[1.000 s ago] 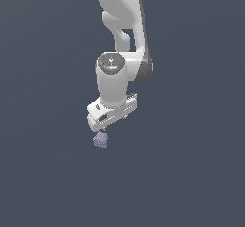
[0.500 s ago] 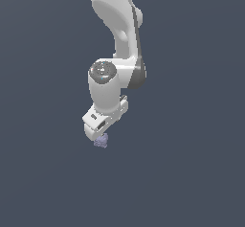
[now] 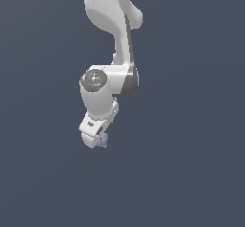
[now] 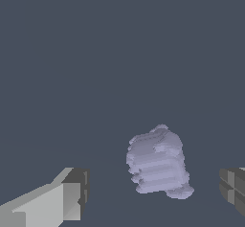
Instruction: Pick up the object and move it to a goal position.
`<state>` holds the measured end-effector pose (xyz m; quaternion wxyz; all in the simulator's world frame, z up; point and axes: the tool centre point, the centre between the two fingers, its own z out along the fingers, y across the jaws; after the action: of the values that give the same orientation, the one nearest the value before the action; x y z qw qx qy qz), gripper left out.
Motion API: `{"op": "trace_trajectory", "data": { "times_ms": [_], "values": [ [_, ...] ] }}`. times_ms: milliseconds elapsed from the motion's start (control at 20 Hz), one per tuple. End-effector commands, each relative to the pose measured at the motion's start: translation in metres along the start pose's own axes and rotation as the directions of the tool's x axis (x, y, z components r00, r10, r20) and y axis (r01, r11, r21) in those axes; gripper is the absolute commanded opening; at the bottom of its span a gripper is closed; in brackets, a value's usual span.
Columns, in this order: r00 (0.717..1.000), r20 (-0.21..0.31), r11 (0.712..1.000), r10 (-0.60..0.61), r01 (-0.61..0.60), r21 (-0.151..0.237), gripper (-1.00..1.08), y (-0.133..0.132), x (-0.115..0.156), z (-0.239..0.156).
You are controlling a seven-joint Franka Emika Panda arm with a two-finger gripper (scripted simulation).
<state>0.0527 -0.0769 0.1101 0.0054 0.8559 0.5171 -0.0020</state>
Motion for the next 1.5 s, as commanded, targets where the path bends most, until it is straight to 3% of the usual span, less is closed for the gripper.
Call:
{"op": "trace_trajectory", "data": {
  "times_ms": [0, 600, 1100, 1450],
  "values": [
    [0.998, -0.002, 0.998, -0.06, 0.06, 0.002, 1.0, 0.004, -0.004, 0.005],
    [0.972, -0.009, 0.972, -0.233, 0.233, 0.005, 1.0, 0.016, -0.017, 0.018],
    [0.968, -0.01, 0.968, -0.25, 0.25, 0.005, 1.0, 0.017, -0.019, 0.023],
    [0.967, -0.01, 0.967, -0.254, 0.254, 0.005, 1.0, 0.016, -0.019, 0.058]
  ]
}}
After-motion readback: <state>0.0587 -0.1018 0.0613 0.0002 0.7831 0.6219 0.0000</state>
